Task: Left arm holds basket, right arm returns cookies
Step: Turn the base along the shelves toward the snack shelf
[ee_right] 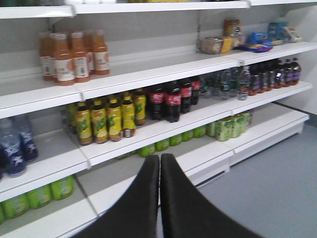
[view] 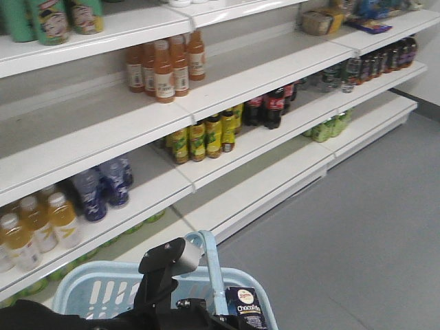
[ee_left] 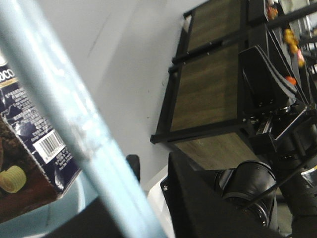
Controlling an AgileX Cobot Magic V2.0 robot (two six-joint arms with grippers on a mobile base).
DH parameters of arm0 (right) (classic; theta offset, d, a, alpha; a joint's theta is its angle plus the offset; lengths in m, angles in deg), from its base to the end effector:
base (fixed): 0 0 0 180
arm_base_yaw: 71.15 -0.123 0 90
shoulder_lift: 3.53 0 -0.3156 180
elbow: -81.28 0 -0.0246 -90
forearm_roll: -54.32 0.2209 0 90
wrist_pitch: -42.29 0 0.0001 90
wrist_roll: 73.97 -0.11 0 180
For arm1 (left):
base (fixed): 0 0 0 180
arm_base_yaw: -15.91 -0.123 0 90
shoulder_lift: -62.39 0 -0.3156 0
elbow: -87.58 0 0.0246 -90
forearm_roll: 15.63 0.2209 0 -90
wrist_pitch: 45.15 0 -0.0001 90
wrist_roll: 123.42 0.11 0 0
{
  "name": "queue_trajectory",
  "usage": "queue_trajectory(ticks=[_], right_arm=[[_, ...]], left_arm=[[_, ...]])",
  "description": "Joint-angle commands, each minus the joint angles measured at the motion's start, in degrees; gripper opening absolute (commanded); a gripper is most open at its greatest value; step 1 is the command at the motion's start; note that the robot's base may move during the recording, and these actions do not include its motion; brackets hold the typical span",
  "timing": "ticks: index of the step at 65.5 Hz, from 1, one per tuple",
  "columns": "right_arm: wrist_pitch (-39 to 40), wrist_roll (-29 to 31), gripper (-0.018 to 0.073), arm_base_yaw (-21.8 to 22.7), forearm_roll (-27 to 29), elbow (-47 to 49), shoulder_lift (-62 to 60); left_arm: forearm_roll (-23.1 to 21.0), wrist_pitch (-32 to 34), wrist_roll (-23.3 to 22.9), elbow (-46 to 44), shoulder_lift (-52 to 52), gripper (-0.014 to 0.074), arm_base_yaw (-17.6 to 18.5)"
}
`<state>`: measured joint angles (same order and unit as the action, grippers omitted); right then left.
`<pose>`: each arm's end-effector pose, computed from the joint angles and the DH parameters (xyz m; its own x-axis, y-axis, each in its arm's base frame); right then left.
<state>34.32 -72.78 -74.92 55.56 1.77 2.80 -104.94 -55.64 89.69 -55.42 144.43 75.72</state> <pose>0.0146 0.0013 0.1910 -0.0663 -0.0037 -0.9978 -0.0687 0.9976 0.0009 0.1112 -0.2312 0.2971 -0.9090 -0.0623 -0.4122 0.3138 0.5487 -0.7749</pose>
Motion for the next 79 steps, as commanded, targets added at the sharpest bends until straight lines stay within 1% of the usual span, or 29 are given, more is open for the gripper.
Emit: queue_trajectory(ticks=[1, 79], right_arm=[[4.0, 0.3, -0.0011, 0.0, -0.1, -0.2, -1.0], [4.0, 0.3, -0.0011, 0.0, -0.1, -0.2, -1.0]], left_arm=[[-0.6, -0.5, 0.5, -1.8, -1.9, -0.0006, 0.1], [-0.6, -0.6, 0.5, -1.8, -1.9, -0.0006, 0.1]])
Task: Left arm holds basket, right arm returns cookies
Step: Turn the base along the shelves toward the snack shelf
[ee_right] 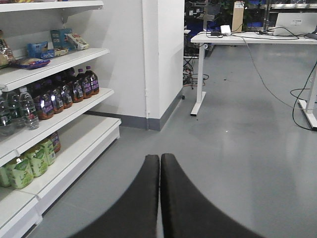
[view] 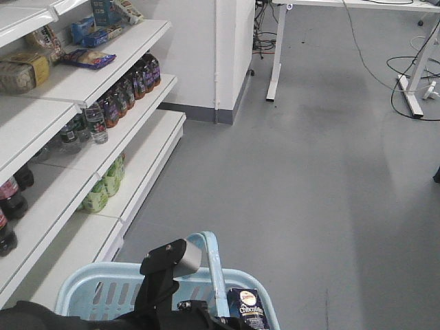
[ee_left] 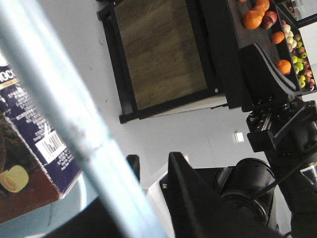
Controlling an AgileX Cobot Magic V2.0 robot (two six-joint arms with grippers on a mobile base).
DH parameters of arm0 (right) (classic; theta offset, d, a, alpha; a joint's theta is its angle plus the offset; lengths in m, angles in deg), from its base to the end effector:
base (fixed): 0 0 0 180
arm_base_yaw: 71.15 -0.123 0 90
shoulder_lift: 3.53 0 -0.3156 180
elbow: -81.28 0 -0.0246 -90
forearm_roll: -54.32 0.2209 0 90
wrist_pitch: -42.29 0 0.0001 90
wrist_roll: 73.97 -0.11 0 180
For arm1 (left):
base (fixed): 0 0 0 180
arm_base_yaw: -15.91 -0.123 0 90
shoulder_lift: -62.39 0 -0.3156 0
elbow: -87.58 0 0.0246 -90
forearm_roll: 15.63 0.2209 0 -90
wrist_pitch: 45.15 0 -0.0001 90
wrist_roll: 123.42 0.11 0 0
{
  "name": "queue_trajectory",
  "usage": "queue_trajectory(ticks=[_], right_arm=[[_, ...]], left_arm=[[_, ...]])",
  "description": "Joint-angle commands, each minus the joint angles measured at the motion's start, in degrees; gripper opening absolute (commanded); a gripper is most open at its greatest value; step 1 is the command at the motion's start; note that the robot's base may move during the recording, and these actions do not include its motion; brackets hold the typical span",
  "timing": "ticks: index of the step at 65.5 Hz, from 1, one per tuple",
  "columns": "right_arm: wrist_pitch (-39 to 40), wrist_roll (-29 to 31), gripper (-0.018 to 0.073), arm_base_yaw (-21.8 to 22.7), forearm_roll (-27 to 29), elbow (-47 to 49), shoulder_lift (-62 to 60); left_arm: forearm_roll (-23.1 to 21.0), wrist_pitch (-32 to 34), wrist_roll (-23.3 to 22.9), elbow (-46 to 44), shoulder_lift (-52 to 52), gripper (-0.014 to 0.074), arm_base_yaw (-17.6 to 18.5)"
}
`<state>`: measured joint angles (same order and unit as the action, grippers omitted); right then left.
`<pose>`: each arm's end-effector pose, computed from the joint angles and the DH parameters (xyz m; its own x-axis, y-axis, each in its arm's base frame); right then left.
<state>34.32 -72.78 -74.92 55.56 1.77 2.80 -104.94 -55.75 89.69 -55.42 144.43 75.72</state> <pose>0.0146 0.0013 0.1910 -0.0663 -0.0037 -0.9978 -0.0687 0.9976 0.0009 0.1110 -0.2313 0.2971 -0.9094 -0.0609 -0.4114 0.3141 0.5478 -0.7754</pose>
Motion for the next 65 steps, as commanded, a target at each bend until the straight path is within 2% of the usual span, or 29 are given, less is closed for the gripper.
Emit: queue_trajectory(ticks=[1, 65], right_arm=[[4.0, 0.3, -0.0011, 0.0, -0.1, -0.2, -1.0], [4.0, 0.3, -0.0011, 0.0, -0.1, -0.2, -1.0]], left_arm=[[-0.6, -0.5, 0.5, -1.8, -1.9, -0.0006, 0.1], [-0.6, 0.1, 0.5, -1.8, -1.9, -0.0006, 0.1]])
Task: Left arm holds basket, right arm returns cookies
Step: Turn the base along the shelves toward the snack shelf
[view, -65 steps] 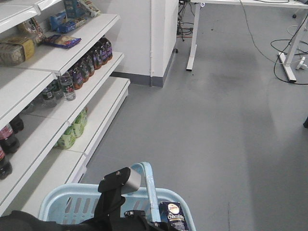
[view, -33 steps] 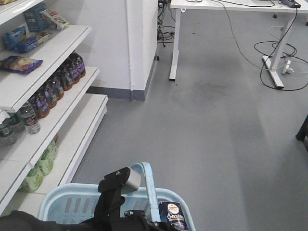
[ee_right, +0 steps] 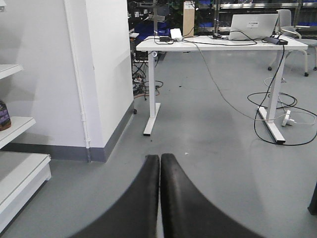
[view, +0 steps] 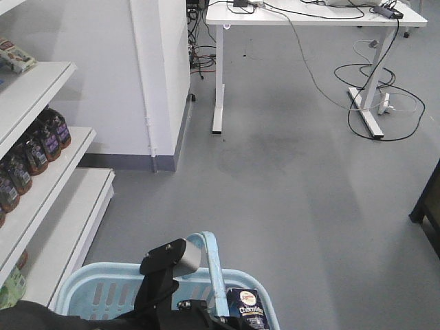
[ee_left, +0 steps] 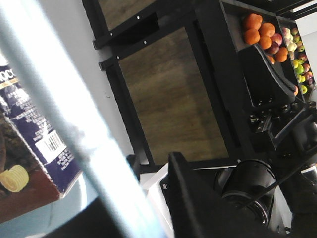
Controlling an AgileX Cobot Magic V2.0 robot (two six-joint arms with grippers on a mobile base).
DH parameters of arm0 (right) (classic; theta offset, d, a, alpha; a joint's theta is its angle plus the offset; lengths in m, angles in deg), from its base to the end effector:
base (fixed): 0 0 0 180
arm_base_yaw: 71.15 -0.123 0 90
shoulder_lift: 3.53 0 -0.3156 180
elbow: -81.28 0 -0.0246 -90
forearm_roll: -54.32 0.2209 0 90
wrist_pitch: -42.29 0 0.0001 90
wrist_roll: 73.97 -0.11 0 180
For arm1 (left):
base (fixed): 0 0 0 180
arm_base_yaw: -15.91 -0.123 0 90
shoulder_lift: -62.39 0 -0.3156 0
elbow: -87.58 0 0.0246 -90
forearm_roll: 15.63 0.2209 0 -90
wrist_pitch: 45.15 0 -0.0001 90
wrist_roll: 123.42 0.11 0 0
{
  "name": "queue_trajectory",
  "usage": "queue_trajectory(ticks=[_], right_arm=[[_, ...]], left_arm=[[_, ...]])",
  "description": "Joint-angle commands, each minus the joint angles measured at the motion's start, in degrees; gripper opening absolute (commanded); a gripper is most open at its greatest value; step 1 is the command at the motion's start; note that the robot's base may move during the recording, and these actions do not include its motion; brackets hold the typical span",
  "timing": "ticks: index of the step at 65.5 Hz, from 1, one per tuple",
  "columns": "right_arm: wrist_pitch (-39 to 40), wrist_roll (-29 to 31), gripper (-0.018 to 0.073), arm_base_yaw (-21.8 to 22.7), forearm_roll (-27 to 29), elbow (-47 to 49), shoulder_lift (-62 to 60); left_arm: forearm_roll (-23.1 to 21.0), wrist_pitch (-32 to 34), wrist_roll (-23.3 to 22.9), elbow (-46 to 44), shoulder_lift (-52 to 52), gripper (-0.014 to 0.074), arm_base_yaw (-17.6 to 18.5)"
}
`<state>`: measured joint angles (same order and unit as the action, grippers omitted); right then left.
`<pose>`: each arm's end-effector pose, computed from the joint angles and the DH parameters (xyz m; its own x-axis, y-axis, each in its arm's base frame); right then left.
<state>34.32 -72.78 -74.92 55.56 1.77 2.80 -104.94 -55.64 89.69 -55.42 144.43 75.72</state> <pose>0.0146 0.0013 0.1910 -0.0663 -0.0037 -0.9978 -0.0687 0.9976 0.0009 0.1112 -0.2312 0.2971 -0.9090 -0.0623 -0.4122 0.3138 0.5487 -0.7749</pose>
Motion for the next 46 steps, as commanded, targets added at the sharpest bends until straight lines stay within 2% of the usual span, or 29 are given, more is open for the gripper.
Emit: queue_trajectory(ticks=[1, 46], right_arm=[[4.0, 0.3, -0.0011, 0.0, -0.1, -0.2, -1.0], [4.0, 0.3, -0.0011, 0.0, -0.1, -0.2, -1.0]], left_arm=[[-0.6, 0.0, 0.5, -1.8, -1.9, -0.0006, 0.1], [-0.6, 0.3, 0.5, -1.8, -1.9, -0.0006, 0.1]])
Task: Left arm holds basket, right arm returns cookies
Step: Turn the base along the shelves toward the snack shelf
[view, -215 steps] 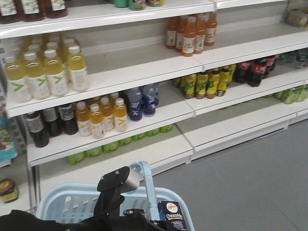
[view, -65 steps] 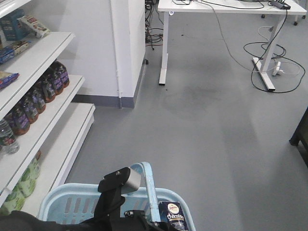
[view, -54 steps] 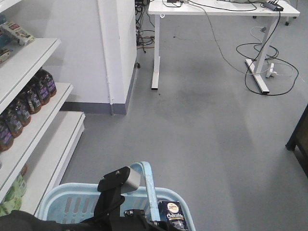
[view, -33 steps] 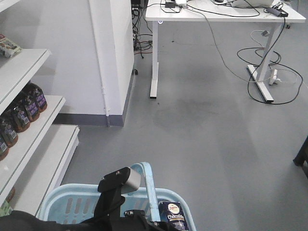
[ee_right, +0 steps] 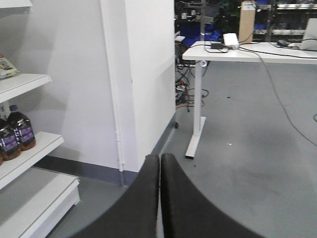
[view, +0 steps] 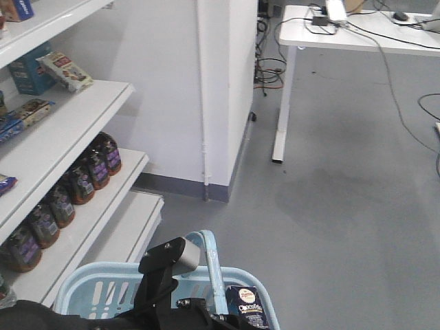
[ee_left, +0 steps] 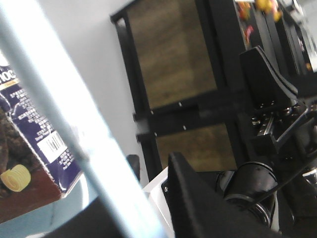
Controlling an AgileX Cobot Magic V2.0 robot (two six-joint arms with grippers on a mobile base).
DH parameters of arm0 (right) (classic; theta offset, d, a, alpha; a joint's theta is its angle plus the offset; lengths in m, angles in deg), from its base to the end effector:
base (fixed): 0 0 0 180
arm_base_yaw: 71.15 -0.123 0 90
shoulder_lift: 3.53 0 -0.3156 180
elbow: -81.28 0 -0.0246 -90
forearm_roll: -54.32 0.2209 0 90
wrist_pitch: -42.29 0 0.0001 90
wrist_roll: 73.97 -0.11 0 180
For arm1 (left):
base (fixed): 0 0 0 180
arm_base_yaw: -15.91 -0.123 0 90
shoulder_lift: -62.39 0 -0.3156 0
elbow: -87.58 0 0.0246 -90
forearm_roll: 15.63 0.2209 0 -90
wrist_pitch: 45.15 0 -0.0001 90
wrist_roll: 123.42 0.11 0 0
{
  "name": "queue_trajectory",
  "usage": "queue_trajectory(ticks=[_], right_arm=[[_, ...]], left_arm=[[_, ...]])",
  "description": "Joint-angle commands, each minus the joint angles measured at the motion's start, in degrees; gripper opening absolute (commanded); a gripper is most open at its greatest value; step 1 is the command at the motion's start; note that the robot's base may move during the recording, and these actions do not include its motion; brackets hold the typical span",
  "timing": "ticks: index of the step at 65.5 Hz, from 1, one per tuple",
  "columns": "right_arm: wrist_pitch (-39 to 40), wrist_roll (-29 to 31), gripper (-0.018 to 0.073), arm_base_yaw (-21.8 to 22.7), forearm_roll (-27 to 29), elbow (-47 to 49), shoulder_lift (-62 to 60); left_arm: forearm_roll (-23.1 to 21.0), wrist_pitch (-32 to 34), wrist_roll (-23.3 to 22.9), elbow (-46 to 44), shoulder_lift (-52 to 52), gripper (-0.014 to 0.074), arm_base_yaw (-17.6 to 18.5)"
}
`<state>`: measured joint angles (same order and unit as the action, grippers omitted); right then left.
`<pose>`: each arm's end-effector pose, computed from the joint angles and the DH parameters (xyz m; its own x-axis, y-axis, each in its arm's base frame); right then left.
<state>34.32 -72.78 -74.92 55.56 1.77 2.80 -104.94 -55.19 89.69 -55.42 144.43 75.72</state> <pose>0.0146 0.0013 0.1910 -0.0663 -0.0037 -0.9978 -0.0687 0.9976 0.0009 0.1120 -0.2309 0.2971 -0.9071 -0.0677 -0.4153 0.3126 0.5523 -0.7728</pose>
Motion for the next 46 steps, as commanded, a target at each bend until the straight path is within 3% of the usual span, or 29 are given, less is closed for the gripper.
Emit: queue_trajectory(ticks=[1, 46], right_arm=[[4.0, 0.3, -0.0011, 0.0, -0.1, -0.2, -1.0], [4.0, 0.3, -0.0011, 0.0, -0.1, -0.2, -1.0]], left_arm=[[-0.6, -0.2, 0.5, -1.8, -1.9, -0.0006, 0.1], [-0.6, 0.0, 0.5, -1.8, -1.9, -0.0006, 0.1]])
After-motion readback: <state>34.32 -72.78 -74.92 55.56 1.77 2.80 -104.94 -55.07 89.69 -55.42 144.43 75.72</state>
